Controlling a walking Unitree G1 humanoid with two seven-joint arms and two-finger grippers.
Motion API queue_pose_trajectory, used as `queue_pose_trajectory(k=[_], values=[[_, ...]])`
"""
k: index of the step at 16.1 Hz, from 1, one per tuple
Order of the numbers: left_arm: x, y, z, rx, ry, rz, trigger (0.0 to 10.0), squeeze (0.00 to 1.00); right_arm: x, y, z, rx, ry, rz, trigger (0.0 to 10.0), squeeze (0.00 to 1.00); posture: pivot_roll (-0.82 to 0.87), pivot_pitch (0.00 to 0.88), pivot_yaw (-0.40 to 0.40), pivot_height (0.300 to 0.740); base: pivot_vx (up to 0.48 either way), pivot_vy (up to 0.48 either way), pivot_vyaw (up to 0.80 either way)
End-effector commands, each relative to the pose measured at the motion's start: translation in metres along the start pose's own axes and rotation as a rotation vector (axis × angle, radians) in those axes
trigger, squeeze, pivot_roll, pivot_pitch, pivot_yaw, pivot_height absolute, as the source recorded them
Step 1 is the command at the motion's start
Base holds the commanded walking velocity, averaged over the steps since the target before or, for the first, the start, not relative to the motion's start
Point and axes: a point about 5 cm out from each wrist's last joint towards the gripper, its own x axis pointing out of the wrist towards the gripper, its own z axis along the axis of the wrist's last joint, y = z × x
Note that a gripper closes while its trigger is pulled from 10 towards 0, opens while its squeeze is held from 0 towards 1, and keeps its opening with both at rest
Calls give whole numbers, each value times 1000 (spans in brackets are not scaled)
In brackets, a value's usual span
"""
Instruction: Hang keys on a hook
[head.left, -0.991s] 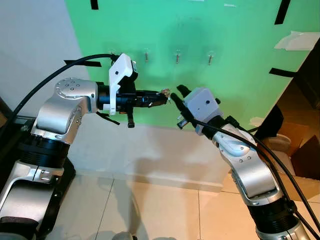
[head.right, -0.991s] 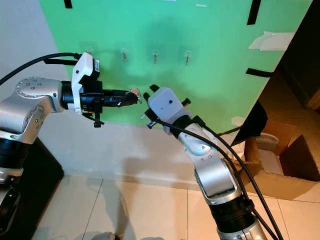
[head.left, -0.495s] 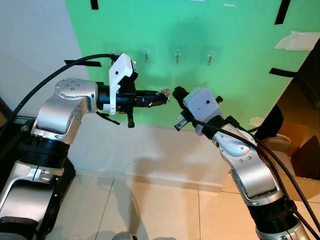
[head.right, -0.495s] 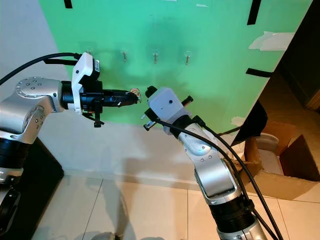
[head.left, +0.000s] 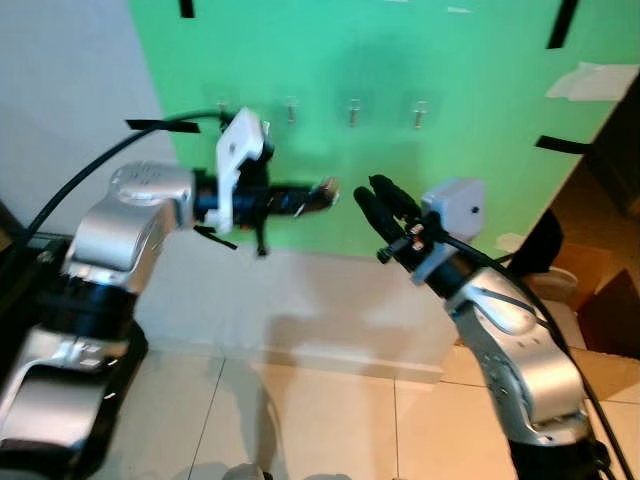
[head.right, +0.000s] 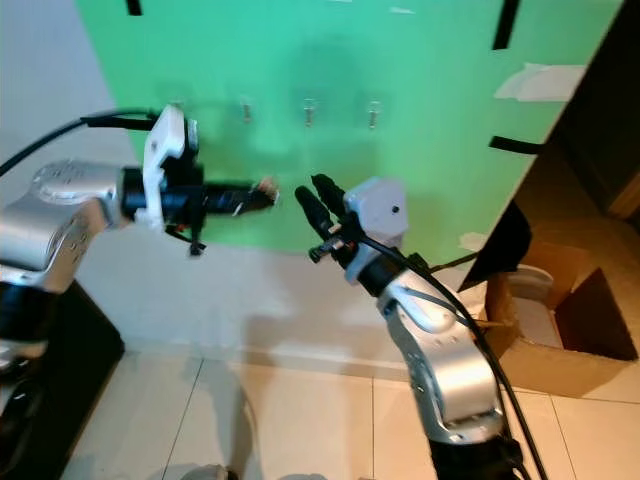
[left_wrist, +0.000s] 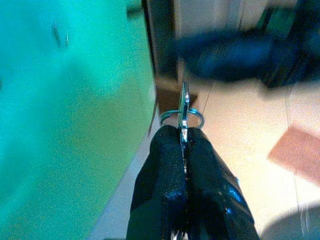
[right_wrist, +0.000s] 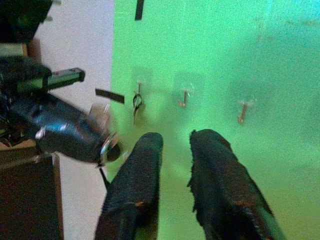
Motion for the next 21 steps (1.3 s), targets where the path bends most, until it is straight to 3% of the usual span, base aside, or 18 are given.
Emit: queue_pose_trajectory(k=[1, 3, 6, 9, 12, 17, 21], values=[[-10, 1, -46, 147, 368, 18, 10000, 0, -7, 3, -23, -85, 180, 64, 10000, 1000, -38, 0, 17, 740, 0, 0, 0], [-16, 1, -64, 198, 511, 4, 10000, 0, -13, 10, -39, -129, 289, 136, 10000, 1000, -37, 0, 19, 740, 0, 0, 0], [-7, 2, -47, 164, 411, -34, 10000, 0, -13, 28, -45, -70, 348, 250, 10000, 1000, -36, 0, 22, 740, 0, 0, 0], [-4, 6, -40, 227, 428, -115, 10000, 0, -2, 35, -48, -32, 364, 257, 10000, 1000, -28, 0, 20, 740, 0, 0, 0], [2, 17, -16, 311, 430, -155, 10000, 0, 11, 31, -43, -42, 353, 206, 10000, 1000, -20, 0, 11, 740, 0, 0, 0], [11, 45, 41, 526, 444, -108, 10000, 0, 28, 20, -13, -29, 211, 105, 10000, 1000, -27, 0, 1, 740, 0, 0, 0], [20, 44, 64, 542, 356, -154, 10000, 0, 36, 12, -6, -19, 174, -32, 10000, 1000, -34, 0, 6, 740, 0, 0, 0]])
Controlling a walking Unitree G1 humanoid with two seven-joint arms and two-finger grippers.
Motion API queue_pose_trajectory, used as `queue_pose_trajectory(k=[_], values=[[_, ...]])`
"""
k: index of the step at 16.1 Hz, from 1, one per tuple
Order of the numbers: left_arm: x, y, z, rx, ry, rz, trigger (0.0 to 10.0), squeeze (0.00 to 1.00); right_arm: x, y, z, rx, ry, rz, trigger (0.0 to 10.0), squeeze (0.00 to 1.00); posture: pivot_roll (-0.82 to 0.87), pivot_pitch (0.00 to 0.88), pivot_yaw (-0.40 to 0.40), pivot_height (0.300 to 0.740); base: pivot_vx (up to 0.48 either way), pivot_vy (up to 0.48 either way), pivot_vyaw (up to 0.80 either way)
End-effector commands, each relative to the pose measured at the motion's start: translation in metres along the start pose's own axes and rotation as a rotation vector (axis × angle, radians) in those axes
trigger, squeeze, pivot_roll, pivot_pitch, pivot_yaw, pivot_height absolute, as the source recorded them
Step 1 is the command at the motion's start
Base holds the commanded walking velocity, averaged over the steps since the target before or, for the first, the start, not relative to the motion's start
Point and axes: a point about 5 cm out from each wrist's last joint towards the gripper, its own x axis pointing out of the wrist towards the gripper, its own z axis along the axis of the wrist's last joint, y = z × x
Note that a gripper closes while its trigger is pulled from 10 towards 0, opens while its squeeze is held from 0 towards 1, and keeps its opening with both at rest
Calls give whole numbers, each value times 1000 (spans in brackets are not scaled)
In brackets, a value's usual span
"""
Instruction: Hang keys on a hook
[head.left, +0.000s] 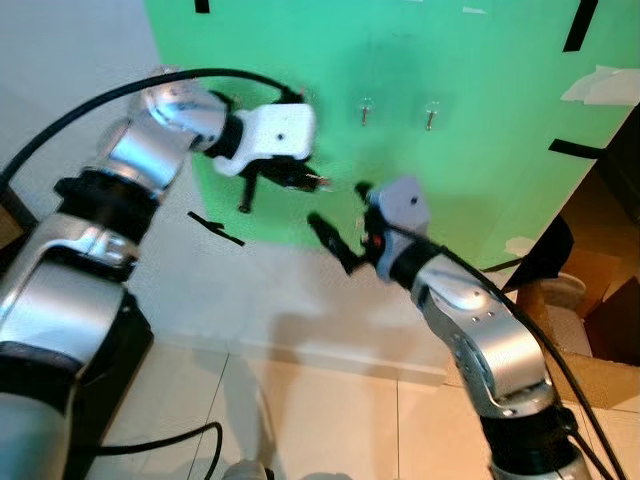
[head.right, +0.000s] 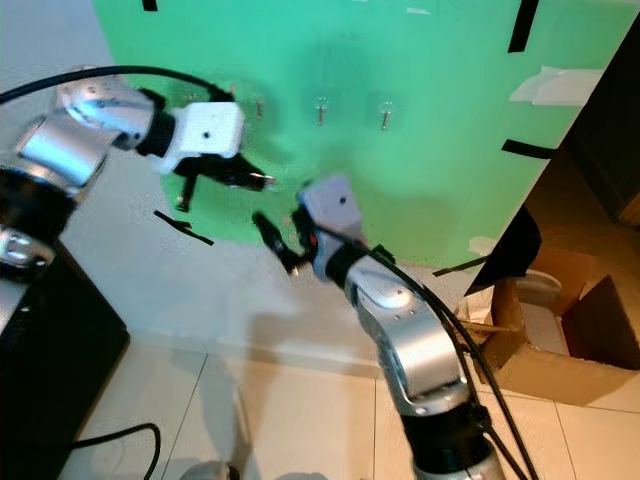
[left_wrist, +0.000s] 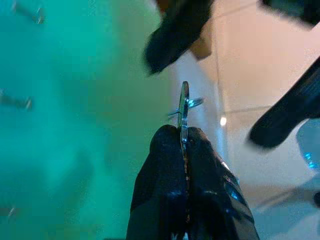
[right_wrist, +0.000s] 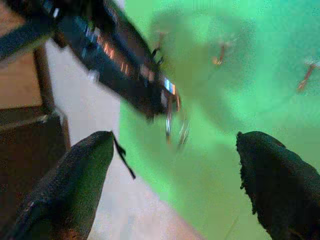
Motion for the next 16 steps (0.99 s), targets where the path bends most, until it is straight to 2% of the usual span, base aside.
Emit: queue_pose_trajectory(k=[1, 4, 5, 6, 7, 8, 9, 10, 16], values=[[-7, 5, 7, 13, -25, 8, 10000, 0, 0, -4, 1, -9, -1, -29, 10000, 1000, -33, 0, 7, 740, 0, 0, 0], [-6, 5, 9, 14, -61, -23, 10000, 0, 5, 0, 0, -3, 0, -52, 10000, 1000, -31, 0, 6, 740, 0, 0, 0], [-5, 5, 10, 14, -69, -27, 10000, 0, 8, 2, -1, -6, 5, -71, 10000, 965, -29, 0, 4, 740, 0, 0, 0], [-6, 5, 11, 14, -80, -31, 10000, 0, 11, 1, -1, -25, 17, -98, 10000, 0, -29, 0, 3, 740, 0, 0, 0], [-6, 6, 11, 14, -82, -32, 10000, 0, 11, 1, -1, -27, 20, -103, 10000, 0, -29, 0, 2, 740, 0, 0, 0], [-6, 6, 12, 13, -87, -32, 10000, 0, 11, -1, -2, -25, 23, -119, 9059, 0, -29, 0, 0, 740, 0, 0, 0], [-6, 6, 12, 13, -91, -32, 10000, 0, 11, -3, -2, -23, 24, -135, 6627, 0, -29, 0, 0, 740, 0, 0, 0], [-7, 6, 12, 13, -94, -33, 10000, 0, 11, -6, -3, -25, 25, -151, 39, 0, -30, 0, 0, 740, 0, 0, 0], [-7, 5, 10, 7, -97, -40, 10000, 0, 10, -11, -3, -35, 19, -181, 0, 0, -31, 0, -2, 740, 0, 0, 0]])
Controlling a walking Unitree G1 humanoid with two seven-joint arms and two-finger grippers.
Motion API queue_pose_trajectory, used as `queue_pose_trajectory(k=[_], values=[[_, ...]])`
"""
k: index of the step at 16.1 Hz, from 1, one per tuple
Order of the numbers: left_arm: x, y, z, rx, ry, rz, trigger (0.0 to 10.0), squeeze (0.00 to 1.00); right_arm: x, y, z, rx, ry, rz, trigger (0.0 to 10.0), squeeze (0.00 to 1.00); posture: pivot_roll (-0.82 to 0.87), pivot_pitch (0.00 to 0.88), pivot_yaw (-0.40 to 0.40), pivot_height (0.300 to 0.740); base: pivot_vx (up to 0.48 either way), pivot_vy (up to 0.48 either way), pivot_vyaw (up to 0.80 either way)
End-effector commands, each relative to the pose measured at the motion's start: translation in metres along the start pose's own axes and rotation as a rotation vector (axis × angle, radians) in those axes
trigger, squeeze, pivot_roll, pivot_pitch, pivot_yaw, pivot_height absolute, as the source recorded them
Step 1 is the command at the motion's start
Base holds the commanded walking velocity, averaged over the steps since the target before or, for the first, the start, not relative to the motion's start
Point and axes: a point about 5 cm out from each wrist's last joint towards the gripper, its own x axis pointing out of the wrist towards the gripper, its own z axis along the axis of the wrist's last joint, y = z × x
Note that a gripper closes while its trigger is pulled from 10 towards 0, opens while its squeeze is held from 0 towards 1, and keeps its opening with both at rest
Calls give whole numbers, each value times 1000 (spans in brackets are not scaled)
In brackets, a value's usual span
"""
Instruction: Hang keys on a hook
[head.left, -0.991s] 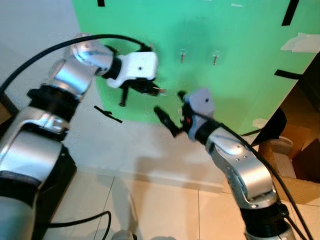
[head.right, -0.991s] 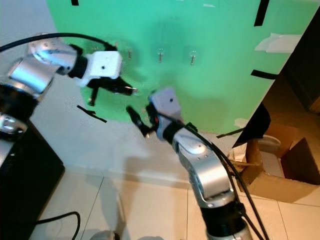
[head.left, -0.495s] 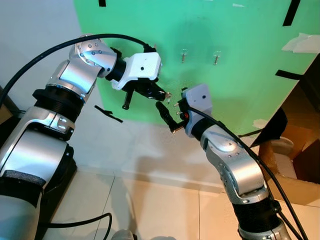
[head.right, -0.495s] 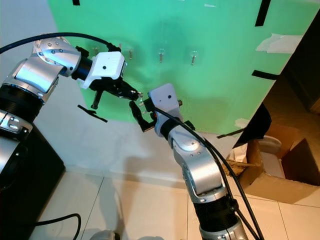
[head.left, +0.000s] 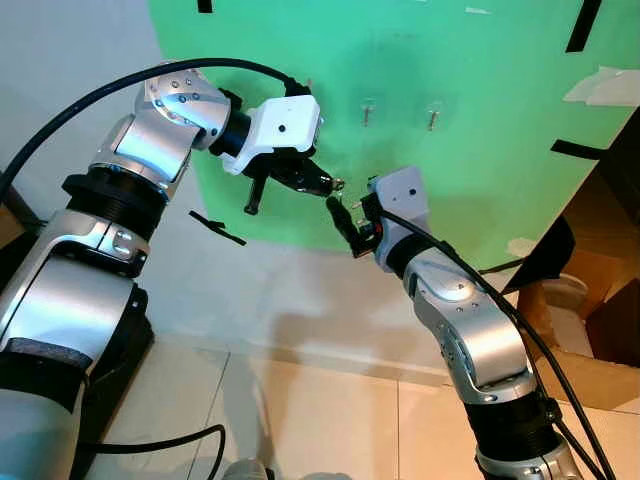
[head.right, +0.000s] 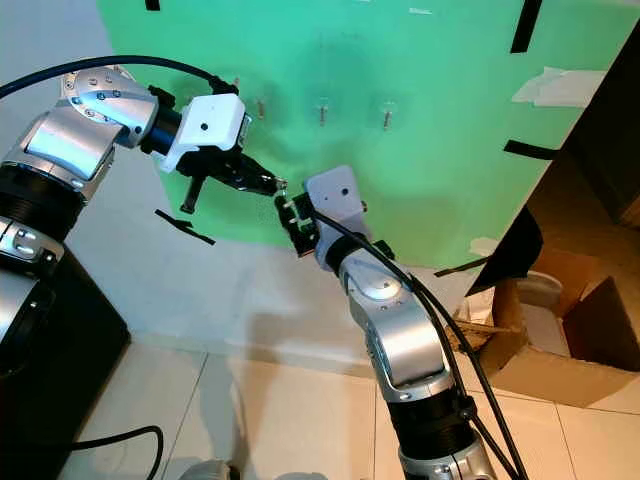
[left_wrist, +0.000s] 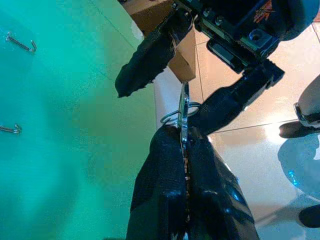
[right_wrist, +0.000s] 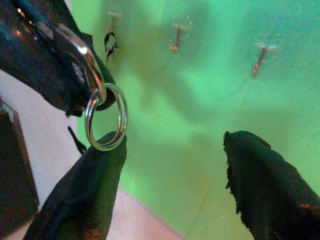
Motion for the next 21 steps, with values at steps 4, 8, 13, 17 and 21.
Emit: queue_pose_trajectory(k=[4, 8, 13, 17, 21], values=[[-4, 4, 6, 24, -10, 8, 10000, 0, 1, -3, 5, -15, -26, -4, 0, 0, -31, 0, -2, 740, 0, 0, 0], [-4, 4, 6, 22, -10, 9, 10000, 0, 1, -1, 5, -18, -30, 13, 0, 0, -32, 0, -4, 740, 0, 0, 0], [-5, 4, 4, 18, -5, 15, 10000, 0, 0, 1, 5, -30, -33, 29, 0, 0, -32, 0, -4, 740, 0, 0, 0], [-5, 4, 4, 17, -3, 15, 10000, 0, -1, 2, 4, -38, -35, 39, 0, 0, -35, 0, 0, 740, 0, 0, 0], [-4, 4, 4, 16, -2, 15, 10000, 0, -4, 4, 5, -59, -40, 58, 10000, 0, -37, 0, 3, 740, 0, 0, 0]])
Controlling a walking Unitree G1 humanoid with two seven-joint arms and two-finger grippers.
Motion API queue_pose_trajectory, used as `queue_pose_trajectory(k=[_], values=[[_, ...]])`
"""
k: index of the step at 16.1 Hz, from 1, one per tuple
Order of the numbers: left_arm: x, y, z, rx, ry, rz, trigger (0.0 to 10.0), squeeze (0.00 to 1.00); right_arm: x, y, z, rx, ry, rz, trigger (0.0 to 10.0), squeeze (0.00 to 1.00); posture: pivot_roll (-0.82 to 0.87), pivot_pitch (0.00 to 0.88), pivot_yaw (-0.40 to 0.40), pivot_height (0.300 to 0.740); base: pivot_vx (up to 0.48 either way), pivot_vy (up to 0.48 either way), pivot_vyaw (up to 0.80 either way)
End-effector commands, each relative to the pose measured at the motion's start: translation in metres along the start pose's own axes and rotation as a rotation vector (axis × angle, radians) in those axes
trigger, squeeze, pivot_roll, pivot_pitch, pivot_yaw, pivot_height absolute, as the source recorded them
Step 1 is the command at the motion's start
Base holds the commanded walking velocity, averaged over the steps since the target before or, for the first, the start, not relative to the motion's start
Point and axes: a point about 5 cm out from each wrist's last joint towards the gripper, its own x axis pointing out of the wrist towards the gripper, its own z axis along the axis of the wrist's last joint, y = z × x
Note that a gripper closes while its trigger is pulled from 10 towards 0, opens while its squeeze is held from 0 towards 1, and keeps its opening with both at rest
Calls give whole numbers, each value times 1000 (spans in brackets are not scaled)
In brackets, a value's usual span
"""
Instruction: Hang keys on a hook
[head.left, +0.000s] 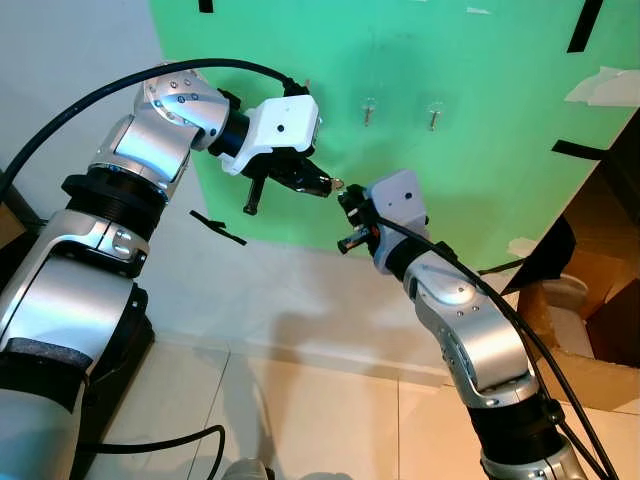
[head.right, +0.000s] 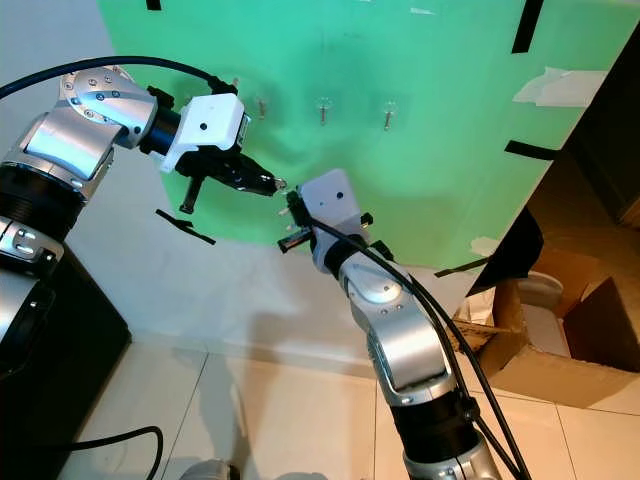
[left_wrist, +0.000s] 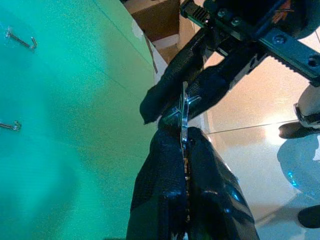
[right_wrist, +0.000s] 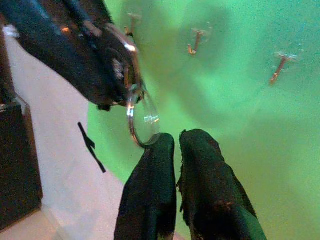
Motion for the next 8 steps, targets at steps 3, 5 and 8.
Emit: queue_pose_trajectory(k=[3, 5, 8], values=[[-4, 3, 5, 23, -2, 13, 10000, 0, -5, 3, 7, -12, -32, 31, 10000, 1000, -39, 0, 1, 740, 0, 0, 0], [-4, 3, 4, 23, -1, 18, 10000, 0, -11, 5, 4, -25, -13, 55, 10000, 1000, -37, 0, -2, 740, 0, 0, 0], [-4, 3, 4, 22, 2, 19, 10000, 0, -16, 7, 5, -7, -13, 65, 10000, 1000, -37, 0, -3, 740, 0, 0, 0]])
